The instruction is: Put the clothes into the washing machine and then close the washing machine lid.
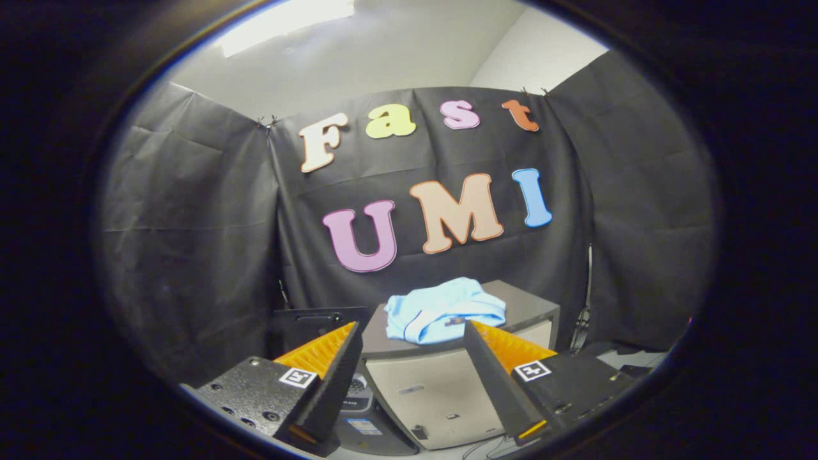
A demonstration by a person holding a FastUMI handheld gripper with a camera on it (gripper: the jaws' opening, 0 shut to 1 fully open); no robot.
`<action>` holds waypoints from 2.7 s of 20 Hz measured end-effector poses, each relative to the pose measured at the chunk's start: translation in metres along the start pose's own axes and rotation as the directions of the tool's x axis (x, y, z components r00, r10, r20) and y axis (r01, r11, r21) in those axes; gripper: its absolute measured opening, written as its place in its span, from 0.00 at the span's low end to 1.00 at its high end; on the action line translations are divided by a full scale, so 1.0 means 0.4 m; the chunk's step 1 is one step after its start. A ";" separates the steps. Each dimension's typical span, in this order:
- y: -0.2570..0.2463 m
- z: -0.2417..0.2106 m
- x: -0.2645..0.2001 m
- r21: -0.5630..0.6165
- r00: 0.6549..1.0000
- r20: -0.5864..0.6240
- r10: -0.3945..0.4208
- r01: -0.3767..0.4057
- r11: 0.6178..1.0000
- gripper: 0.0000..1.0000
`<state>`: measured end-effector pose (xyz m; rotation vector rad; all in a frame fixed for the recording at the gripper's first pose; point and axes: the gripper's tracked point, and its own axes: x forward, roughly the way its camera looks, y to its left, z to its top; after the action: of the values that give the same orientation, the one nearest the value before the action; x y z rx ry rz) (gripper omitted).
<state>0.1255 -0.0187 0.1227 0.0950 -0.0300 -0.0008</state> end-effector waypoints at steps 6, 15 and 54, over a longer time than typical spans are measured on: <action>-0.053 0.029 0.218 -0.135 0.992 -0.100 -0.080 0.066 0.989 0.97; -0.118 -0.072 0.583 -0.201 0.956 -0.231 -0.179 0.133 0.971 0.97; 0.071 -0.174 0.605 -0.103 0.842 -0.504 -0.192 0.162 0.981 0.10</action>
<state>0.3694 0.0157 0.0634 0.0380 0.5164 -0.1629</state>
